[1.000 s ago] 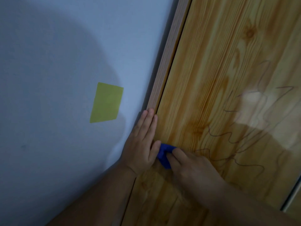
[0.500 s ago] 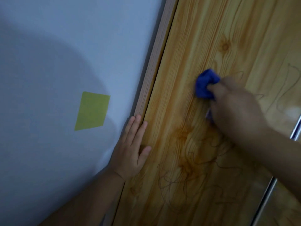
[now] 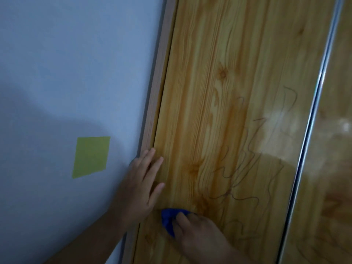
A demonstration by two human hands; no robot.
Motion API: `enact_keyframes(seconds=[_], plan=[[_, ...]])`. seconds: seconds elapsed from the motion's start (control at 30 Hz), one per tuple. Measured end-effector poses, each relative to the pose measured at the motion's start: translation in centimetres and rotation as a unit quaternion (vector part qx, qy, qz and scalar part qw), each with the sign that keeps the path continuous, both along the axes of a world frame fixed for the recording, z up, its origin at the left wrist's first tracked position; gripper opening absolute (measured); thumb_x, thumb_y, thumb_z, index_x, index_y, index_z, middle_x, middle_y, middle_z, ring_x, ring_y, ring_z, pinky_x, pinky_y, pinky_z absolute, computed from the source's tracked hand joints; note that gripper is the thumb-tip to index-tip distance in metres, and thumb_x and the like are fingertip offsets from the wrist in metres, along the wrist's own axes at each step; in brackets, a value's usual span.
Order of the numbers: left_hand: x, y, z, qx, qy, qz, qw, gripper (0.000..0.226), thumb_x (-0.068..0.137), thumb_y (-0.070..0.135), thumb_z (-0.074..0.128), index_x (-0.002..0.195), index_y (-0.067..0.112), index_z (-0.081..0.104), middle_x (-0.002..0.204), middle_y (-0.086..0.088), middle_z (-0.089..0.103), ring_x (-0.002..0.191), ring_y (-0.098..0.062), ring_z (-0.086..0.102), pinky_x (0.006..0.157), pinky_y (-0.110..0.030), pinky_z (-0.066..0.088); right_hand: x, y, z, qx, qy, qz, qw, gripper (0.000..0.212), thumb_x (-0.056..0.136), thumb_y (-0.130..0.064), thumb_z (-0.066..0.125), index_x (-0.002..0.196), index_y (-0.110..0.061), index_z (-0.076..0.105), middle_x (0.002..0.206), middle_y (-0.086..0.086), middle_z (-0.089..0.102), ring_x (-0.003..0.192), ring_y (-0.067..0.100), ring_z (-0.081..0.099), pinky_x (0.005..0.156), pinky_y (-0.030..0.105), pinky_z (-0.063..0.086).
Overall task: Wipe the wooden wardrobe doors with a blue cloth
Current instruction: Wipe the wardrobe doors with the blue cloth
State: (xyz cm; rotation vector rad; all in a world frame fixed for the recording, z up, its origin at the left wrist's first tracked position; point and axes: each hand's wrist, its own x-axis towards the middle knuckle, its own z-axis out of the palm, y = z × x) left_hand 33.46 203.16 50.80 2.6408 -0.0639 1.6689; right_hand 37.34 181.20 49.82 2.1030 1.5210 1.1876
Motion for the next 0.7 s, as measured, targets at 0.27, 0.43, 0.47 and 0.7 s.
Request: enact_keyframes(seconds=[0.27,0.43,0.47,0.7], plan=[[1.0,-4.0,6.3,0.035,-0.03,0.01,0.999,0.058,0.107,0.042,0.038,0.16,0.02,0.033,0.17,0.0,0.027,0.16,-0.016,0.016,0.128,-0.045,0.024,-0.1,-6.2,15.6,0.116,-0.028,-0.114,0.986,0.061,0.06,-0.021,0.092,0.115,-0.015,0.066,0.102,0.005,0.057,0.07,0.021,0.062,0.054,0.033,0.056],[2.4,-7.0,10.8,0.063,-0.044,0.018,0.997,0.058,0.108,0.042,0.035,0.16,0.02,0.032,0.17,-0.002,0.028,0.16,-0.019,0.015,0.129,-0.047,0.019,0.4,-8.5,24.9,0.19,-0.079,-0.115,0.972,0.036,0.082,-0.014,0.073,0.116,-0.014,0.061,0.107,0.004,0.053,0.076,0.022,0.055,0.062,0.037,0.05],[2.6,-7.5,11.3,0.067,-0.048,0.025,0.996,0.058,0.107,0.042,0.034,0.161,0.02,0.031,0.17,-0.002,0.028,0.16,-0.02,0.017,0.129,-0.047,0.021,0.5,-8.8,26.1,0.209,-0.084,-0.117,0.967,0.036,0.082,-0.011,0.073,0.116,-0.013,0.062,0.107,0.005,0.053,0.074,0.021,0.052,0.063,0.037,0.05],[4.2,-7.5,11.1,0.066,-0.065,0.037,0.995,0.058,0.108,0.042,0.032,0.162,0.021,0.028,0.171,0.0,0.027,0.159,-0.017,0.021,0.128,-0.044,0.026,0.7,-7.2,24.0,0.245,-0.046,-0.115,0.961,0.043,0.085,-0.009,0.069,0.127,-0.012,0.057,0.114,0.006,0.051,0.082,0.024,0.059,0.07,0.041,0.057]])
